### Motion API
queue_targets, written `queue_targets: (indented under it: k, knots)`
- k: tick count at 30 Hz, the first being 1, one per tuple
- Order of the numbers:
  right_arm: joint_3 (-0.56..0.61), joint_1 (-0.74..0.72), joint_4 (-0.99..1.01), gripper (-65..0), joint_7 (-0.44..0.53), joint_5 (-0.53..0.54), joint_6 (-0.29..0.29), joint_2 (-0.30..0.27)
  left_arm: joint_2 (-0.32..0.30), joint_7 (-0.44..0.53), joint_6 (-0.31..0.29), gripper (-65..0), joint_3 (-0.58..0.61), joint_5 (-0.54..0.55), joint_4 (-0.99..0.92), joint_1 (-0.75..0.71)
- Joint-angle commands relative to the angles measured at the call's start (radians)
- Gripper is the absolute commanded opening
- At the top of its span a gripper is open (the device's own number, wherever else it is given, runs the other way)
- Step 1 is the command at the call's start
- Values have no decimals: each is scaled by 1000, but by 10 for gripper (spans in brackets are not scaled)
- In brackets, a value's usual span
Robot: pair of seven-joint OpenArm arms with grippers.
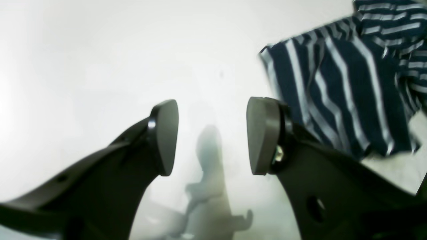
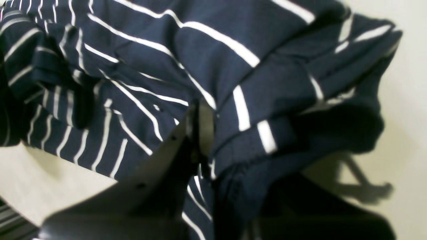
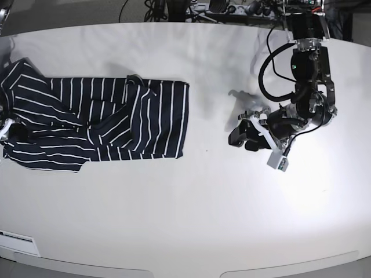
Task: Fold the T-shirt properly
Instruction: 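Release the left gripper and drag the shirt with the right gripper, then lift the shirt end with the right gripper and fold it over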
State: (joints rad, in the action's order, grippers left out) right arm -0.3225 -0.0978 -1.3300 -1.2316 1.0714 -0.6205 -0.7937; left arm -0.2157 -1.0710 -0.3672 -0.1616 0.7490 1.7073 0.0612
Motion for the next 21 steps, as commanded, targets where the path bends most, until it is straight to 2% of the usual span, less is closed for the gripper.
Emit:
queue_targets:
  k: [1,5,8,11,15,21]
  knots:
    - [-9,-22,-46,-650,19,-10,12,-41,-5,18,-4,-305,-4,19,14,-2]
    - [-9,-21,-211,-650,28,-103,100,-51,1,28,-32,-305,-2,19,14,-81]
    - [-9,-21,-320,-650,75,-94,147,-36,11,40,-53,-305,-2,27,14,-132]
    - [-9,-21,-419,-650,91,-13,156,0,16,43,-67,-305,-2,44,14,-168]
    - [-9,-16,-517,-650,90,-5,137,92,16,43,-76,-305,-2,60,14,-195]
    - [-9,-13,-528,-650,75,2,122,261,17,47,-90,-305,-2,91,14,-196]
